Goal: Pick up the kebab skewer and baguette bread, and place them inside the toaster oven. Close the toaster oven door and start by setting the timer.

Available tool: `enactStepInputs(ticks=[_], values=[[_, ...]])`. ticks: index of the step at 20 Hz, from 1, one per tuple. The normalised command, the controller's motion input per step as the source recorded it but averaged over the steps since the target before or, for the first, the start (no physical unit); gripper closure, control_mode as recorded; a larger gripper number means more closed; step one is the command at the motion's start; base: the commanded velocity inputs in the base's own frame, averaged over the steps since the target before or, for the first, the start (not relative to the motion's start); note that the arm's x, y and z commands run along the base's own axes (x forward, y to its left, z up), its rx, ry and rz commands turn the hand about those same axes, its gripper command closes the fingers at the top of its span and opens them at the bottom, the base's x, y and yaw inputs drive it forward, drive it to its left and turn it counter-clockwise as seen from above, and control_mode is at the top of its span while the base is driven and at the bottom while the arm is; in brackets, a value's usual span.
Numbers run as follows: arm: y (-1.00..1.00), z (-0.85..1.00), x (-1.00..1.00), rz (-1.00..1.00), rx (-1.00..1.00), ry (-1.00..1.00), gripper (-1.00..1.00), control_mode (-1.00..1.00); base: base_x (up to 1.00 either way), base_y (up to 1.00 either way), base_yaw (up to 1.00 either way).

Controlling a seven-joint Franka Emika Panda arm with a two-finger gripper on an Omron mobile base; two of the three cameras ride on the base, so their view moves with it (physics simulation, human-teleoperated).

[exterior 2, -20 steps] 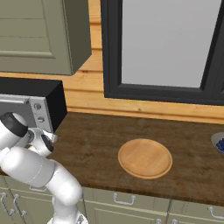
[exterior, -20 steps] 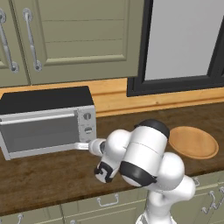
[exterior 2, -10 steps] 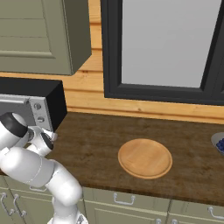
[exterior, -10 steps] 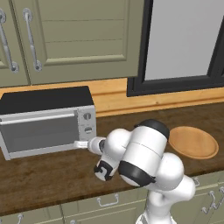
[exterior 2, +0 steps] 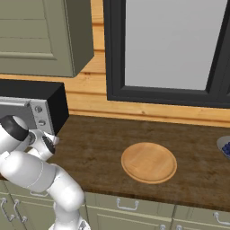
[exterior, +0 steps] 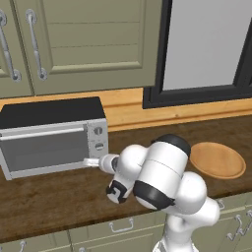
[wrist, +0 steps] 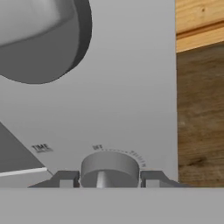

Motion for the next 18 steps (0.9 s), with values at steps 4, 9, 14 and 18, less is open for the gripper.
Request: enactStepInputs(ticks=[4, 9, 14, 18], values=[[0.00, 0.00, 0.00, 0.00, 0.00, 0.00, 1.00, -1.00, 0.00, 0.00, 0.00], [0.00, 0.00, 0.00, 0.00, 0.00, 0.00, 1.00, -1.00, 0.00, 0.00, 0.00], [0.02, 0.00, -0.05, 0.00, 0.01, 0.00, 1.00, -1.00, 0.00, 0.00, 0.00], [-0.11, 0.00, -0.17, 0.00, 0.16, -0.02, 1.00, -1.00, 0.00, 0.00, 0.00]])
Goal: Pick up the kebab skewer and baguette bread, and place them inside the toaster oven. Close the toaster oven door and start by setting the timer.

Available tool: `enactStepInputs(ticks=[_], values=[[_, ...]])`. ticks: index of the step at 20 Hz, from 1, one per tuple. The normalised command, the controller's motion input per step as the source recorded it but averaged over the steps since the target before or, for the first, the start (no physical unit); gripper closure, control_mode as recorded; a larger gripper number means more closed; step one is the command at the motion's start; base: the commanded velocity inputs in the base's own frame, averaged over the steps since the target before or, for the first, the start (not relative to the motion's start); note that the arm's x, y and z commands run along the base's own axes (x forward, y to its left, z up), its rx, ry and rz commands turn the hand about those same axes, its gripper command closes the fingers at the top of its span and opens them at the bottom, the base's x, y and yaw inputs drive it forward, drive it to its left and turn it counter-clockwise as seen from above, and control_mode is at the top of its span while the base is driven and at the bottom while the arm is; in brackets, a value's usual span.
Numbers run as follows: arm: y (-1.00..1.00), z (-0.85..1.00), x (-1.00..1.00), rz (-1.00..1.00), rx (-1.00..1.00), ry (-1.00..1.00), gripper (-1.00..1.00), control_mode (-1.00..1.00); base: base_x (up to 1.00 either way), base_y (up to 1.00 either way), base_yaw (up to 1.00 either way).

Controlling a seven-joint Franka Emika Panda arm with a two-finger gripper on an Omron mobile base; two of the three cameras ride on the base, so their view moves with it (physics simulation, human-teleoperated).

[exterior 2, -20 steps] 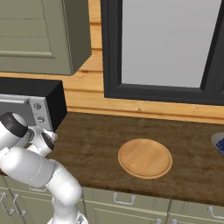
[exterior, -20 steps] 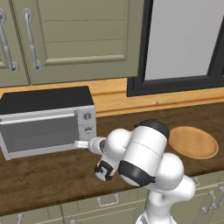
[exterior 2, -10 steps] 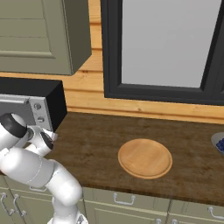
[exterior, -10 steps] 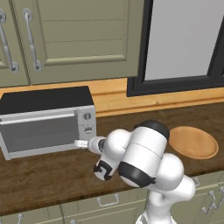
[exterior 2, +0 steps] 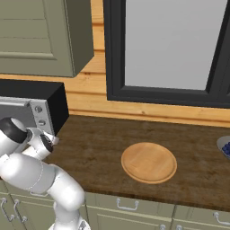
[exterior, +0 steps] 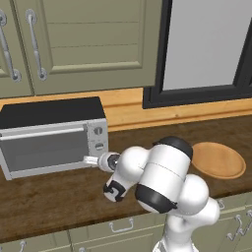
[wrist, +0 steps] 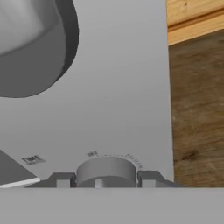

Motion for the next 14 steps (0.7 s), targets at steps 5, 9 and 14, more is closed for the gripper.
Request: enactStepInputs(ticks=[5, 9, 14], values=[[-0.22, 0.00, -0.11, 0.00, 0.27, -0.01, 1.00, -1.00, 0.00, 0.00, 0.00], [-0.21, 0.00, -0.22, 0.00, 0.25, 0.00, 1.00, -1.00, 0.00, 0.00, 0.00], [-0.13, -0.02, -0.14, 0.00, 0.24, -0.01, 1.00, -1.00, 0.00, 0.00, 0.00]])
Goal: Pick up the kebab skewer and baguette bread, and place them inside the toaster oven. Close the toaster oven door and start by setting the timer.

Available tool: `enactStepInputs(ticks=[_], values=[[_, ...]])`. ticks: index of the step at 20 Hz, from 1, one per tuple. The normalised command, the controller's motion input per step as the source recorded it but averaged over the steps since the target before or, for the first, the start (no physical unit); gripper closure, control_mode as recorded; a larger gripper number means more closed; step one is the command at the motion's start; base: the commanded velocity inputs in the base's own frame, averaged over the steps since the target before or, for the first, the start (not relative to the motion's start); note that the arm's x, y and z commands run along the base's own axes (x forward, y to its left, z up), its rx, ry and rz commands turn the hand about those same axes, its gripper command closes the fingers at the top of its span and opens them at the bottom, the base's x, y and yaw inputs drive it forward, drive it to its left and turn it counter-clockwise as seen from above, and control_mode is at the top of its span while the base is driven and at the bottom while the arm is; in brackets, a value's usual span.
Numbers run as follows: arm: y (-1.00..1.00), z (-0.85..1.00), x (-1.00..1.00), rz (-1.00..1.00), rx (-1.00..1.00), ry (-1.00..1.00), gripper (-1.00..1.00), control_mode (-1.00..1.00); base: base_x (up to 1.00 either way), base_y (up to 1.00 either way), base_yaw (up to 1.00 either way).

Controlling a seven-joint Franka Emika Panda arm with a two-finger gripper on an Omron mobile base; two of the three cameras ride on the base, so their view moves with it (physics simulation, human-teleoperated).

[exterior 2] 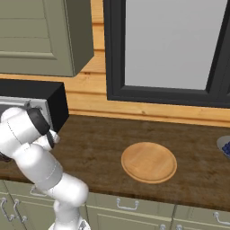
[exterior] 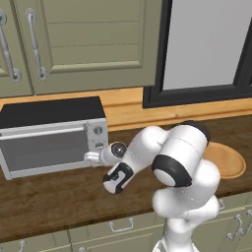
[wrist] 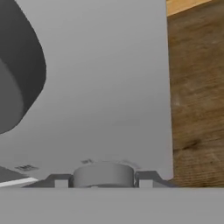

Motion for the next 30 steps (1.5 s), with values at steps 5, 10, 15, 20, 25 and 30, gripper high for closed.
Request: enactStepInputs(ticks=[5, 10, 15, 20, 25, 30], values=[[-0.35, 0.00, -0.11, 0.00, 0.32, -0.02, 1.00, -1.00, 0.00, 0.00, 0.00], [-0.38, -0.03, -0.09, 0.00, 0.36, -0.01, 1.00, -1.00, 0.00, 0.00, 0.00], [-0.47, -0.14, -0.14, 0.00, 0.39, -0.02, 1.00, -1.00, 0.00, 0.00, 0.00], [-0.83, -0.32, -0.43, 0.03, 0.35, -0.06, 1.00, -1.00, 0.00, 0.00, 0.00], [-0.94, -0.36, -0.31, 0.05, 0.37, -0.09, 1.00, -1.00, 0.00, 0.00, 0.00], [-1.00, -0.48, -0.42, 0.09, 0.39, -0.15, 1.00, -1.00, 0.00, 0.00, 0.00]])
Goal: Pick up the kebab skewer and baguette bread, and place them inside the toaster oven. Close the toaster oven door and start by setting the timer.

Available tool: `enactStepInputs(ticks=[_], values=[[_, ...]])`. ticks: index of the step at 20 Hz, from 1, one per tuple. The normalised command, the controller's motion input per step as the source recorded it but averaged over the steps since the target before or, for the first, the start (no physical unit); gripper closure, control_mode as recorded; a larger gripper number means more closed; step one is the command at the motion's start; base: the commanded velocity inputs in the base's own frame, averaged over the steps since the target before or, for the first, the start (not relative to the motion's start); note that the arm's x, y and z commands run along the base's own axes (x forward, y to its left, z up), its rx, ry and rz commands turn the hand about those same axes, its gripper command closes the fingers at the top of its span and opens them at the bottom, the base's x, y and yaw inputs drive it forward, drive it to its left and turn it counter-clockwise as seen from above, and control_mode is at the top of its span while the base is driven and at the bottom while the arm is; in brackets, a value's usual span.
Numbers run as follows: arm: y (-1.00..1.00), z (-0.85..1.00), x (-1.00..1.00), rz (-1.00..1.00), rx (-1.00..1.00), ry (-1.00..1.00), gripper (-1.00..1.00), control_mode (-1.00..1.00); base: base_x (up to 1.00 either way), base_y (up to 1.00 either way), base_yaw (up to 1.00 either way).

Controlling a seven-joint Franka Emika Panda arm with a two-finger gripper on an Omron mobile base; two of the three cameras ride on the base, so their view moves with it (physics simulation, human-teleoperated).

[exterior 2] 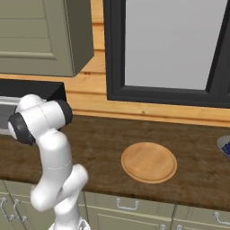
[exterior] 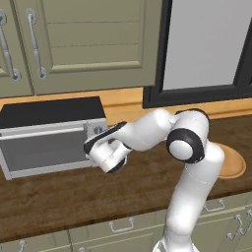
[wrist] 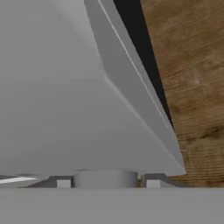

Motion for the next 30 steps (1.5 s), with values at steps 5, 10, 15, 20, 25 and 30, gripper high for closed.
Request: enactStepInputs(ticks=[5, 10, 15, 20, 25, 30], values=[[-1.00, -0.52, -0.37, 0.11, 0.43, -0.18, 1.00, -1.00, 0.00, 0.00, 0.00], [-1.00, -0.46, -0.30, 0.11, 0.49, -0.15, 1.00, -1.00, 0.00, 0.00, 0.00], [-1.00, -0.38, -0.40, 0.14, 0.54, -0.09, 1.00, -1.00, 0.00, 0.00, 0.00], [-1.00, -0.36, -0.73, 0.20, 0.68, -0.07, 1.00, -1.00, 0.00, 0.00, 0.00], [-0.91, -0.40, -0.93, 0.27, 0.74, -0.04, 1.00, -1.00, 0.00, 0.00, 0.00], [-0.67, -0.32, -0.91, 0.29, 0.83, 0.00, 1.00, -1.00, 0.00, 0.00, 0.00]])
